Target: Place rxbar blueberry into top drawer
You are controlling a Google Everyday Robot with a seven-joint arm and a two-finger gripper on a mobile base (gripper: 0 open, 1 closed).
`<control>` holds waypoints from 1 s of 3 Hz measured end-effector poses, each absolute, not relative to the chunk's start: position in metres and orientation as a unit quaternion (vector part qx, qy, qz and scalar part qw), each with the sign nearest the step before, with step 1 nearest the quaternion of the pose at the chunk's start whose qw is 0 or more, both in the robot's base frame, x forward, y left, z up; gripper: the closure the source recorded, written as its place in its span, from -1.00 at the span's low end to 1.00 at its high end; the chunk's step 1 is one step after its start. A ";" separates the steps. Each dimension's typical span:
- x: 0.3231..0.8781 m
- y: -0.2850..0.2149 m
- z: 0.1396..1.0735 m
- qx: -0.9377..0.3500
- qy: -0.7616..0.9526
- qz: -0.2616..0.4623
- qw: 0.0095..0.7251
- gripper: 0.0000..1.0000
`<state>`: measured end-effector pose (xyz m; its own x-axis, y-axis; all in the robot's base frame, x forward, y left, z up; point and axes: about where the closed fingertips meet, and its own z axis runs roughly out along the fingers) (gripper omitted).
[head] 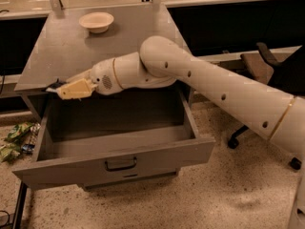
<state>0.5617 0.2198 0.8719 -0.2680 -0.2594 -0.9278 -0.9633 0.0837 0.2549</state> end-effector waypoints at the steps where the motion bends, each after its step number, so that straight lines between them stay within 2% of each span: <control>1: 0.529 0.207 0.844 -0.485 0.661 0.468 0.330 1.00; 3: 0.522 0.183 0.741 -0.491 0.720 0.411 0.267 1.00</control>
Offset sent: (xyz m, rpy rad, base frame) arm -0.0461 -0.0587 -0.1347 -0.3317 0.0985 -0.0337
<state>0.5216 0.1827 0.7407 -0.3753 -0.4875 -0.7884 -0.9267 0.1796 0.3301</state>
